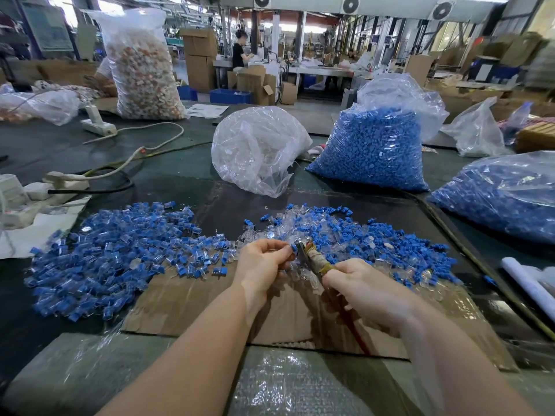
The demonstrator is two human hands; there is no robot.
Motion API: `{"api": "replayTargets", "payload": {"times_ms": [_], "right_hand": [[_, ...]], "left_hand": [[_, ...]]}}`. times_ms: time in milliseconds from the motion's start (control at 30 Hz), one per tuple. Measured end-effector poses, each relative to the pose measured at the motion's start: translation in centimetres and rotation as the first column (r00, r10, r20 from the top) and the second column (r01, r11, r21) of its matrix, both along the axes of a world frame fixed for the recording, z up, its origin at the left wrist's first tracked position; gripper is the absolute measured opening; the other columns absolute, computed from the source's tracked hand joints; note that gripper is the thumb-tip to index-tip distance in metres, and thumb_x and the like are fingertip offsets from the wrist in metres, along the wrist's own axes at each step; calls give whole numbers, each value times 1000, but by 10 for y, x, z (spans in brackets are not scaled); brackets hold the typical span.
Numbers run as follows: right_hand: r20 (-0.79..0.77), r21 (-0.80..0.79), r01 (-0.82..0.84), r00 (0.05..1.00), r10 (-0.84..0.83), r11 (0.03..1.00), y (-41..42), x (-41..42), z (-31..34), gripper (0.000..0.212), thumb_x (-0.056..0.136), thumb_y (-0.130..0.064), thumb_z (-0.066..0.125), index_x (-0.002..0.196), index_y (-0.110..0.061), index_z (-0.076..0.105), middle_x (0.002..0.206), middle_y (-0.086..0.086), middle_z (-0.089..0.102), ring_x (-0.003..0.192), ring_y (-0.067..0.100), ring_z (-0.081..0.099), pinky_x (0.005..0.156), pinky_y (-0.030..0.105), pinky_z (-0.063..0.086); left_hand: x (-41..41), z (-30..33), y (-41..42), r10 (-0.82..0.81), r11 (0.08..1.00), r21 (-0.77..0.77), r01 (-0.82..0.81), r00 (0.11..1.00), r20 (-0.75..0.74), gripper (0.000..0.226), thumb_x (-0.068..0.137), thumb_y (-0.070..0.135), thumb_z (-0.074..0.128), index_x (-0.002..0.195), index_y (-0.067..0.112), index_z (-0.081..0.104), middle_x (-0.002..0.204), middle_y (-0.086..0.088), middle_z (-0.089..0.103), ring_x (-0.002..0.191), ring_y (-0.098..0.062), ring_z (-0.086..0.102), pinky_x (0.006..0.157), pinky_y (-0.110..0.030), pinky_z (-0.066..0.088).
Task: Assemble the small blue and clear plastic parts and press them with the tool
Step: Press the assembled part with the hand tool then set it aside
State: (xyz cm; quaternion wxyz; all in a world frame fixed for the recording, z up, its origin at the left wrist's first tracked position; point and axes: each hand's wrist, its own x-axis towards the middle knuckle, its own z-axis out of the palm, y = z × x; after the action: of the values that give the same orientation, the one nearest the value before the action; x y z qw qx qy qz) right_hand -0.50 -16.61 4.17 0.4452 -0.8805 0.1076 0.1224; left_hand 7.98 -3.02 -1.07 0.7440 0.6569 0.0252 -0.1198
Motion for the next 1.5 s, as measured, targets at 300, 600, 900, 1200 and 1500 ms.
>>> {"api": "replayTargets", "payload": {"times_ms": [300, 600, 900, 1200, 1500], "right_hand": [[-80, -76, -70, 995, 64, 995, -5, 3, 3, 9, 81, -8, 47, 76, -15, 43, 80, 9, 48, 70, 20, 47, 63, 32, 37], [-90, -101, -109, 991, 100, 989, -8, 1, 12, 8, 83, -9, 46, 88, -15, 47, 88, 6, 49, 72, 17, 49, 54, 26, 34], [-72, -58, -109, 992, 105, 992, -7, -2, 11, 6, 84, -7, 45, 84, -13, 45, 88, 9, 47, 74, 20, 48, 59, 28, 36], [-66, -58, -138, 989, 135, 989, -6, -3, 11, 8, 88, -7, 42, 84, -12, 46, 87, 10, 46, 75, 21, 46, 66, 33, 36], [-36, -388, -190, 981, 191, 902, 3, -5, 11, 18, 97, -20, 35, 80, -18, 39, 91, -1, 46, 73, 11, 42, 63, 26, 36]], "left_hand": [[5, -3, -5, 35, 999, 22, -34, 999, -27, 3, 86, 3, 63, 85, 5, 65, 63, -4, 64, 47, -5, 56, 45, -16, 47], [1, 0, -8, 57, 998, 8, -57, 998, -7, 3, 87, 3, 61, 87, 4, 64, 64, -4, 63, 47, -4, 56, 47, -15, 48], [-2, 6, -7, 49, 997, 59, -48, 999, -6, 3, 87, 4, 61, 86, 5, 64, 63, -5, 63, 46, -5, 56, 46, -16, 47], [-5, 8, -9, 67, 998, 19, -67, 997, -25, 3, 87, 3, 61, 88, 3, 64, 68, -6, 63, 49, -5, 56, 48, -14, 48], [-10, 7, -10, 68, 997, 28, -67, 997, -23, 5, 87, 2, 60, 89, 6, 63, 74, -7, 63, 57, -8, 55, 51, -15, 49]]}}
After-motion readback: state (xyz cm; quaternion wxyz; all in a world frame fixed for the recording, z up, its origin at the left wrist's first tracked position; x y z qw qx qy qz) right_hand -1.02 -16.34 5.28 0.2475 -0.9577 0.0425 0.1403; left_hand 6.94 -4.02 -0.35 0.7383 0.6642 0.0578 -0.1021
